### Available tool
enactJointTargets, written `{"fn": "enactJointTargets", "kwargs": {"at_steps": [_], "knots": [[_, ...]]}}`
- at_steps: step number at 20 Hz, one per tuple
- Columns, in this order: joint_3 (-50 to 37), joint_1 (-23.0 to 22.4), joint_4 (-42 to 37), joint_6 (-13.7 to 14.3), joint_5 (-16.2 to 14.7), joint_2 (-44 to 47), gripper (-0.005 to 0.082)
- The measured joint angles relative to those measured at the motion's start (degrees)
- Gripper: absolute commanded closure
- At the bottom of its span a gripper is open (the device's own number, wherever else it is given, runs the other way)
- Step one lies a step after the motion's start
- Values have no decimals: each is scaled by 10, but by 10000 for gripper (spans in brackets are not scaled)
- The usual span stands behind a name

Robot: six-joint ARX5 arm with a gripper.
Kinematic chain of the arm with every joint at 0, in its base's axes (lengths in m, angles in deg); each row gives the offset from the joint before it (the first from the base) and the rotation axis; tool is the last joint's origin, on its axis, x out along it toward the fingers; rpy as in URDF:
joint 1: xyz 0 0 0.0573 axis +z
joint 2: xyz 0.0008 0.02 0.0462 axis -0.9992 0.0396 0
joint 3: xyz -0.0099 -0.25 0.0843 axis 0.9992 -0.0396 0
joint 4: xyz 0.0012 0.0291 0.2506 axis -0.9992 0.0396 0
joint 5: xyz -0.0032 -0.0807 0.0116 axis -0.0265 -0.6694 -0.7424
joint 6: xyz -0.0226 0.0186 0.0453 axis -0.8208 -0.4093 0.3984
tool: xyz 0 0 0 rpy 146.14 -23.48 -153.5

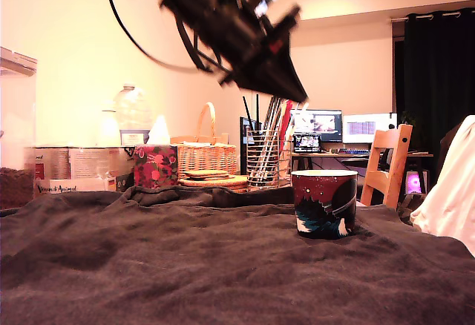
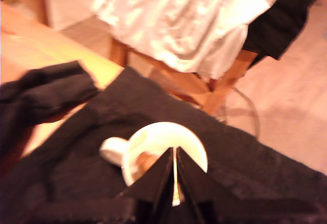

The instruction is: Pick up the coffee capsules on the table and drop them inside the coffee cup

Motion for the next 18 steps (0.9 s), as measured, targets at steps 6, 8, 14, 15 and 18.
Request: {"fn": "enactJointTargets", "kwargs": {"at_steps": [6, 8, 14, 15, 18], "knots": [[0, 18, 38, 17, 12, -10, 793], [0, 25, 53, 19, 13, -17, 793], [-29, 44, 48, 31, 25, -57, 793], [-45, 45, 44, 31, 31, -66, 793], [-97, 50, 21, 32, 41, -88, 793]]}}
